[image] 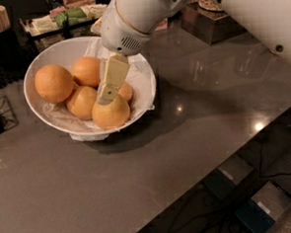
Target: Pick orange from white bowl
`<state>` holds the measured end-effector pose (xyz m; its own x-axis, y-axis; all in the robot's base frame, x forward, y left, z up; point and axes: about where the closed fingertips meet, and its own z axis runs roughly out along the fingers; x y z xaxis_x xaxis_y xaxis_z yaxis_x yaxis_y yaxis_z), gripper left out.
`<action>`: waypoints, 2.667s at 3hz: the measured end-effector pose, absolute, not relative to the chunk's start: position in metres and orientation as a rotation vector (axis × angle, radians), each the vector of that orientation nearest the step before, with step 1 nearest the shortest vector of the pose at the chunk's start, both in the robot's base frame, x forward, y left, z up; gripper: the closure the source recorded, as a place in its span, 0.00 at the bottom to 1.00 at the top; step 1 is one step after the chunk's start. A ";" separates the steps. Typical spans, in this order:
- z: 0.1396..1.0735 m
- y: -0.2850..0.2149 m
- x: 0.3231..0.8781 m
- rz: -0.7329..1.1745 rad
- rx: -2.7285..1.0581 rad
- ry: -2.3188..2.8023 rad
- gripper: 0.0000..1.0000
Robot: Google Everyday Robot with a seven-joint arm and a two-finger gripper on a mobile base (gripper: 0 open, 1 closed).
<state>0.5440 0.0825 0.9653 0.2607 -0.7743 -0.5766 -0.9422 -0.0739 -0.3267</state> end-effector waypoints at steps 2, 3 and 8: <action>0.949 0.116 0.535 0.445 -1.903 1.514 0.00; 0.947 0.135 0.544 0.449 -1.952 1.461 0.00; 0.933 0.182 0.556 0.512 -2.019 1.337 0.21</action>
Offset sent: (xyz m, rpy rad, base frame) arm -0.0108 0.0467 -0.0252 0.0745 0.0819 0.0793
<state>0.5560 0.1816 0.9331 0.4027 -0.6589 -0.6353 -0.9148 -0.2649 -0.3050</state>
